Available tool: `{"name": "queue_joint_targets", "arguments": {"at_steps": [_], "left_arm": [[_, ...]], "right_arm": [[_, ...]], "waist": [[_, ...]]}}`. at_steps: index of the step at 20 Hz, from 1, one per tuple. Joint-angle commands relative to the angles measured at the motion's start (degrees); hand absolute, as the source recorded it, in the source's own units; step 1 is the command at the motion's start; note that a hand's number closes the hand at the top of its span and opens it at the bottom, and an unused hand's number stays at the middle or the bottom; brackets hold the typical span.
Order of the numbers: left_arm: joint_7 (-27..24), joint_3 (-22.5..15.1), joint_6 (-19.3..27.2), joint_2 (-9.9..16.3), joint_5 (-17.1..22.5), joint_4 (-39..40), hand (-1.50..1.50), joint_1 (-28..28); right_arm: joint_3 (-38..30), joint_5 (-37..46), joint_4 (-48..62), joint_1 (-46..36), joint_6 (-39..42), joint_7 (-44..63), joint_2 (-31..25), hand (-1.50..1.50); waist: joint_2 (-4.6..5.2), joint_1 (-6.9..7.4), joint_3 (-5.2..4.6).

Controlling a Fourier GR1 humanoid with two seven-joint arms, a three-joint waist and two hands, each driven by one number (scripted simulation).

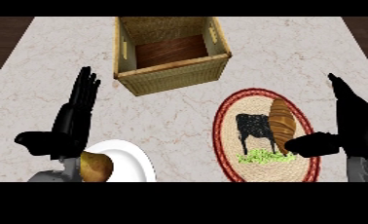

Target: Pick the croissant from the placemat and place it in the basket

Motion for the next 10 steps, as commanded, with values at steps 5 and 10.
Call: {"name": "queue_joint_targets", "arguments": {"at_steps": [5,10], "left_arm": [[-1.6,-0.4,-0.9,-0.7,-0.5,-1.8,0.0,2.7],[2.2,-1.0,-0.1,-0.6,-1.1,-5.3,0.0,3.1]], "right_arm": [[3.2,7.0,0.5,-1.1,3.5,12.2,7.7,-1.5],[4.6,12.7,2.1,2.1,2.7,10.1,11.0,-1.5]], "waist": [[0.03,0.4,0.13],[-0.03,0.25,0.16]]}}
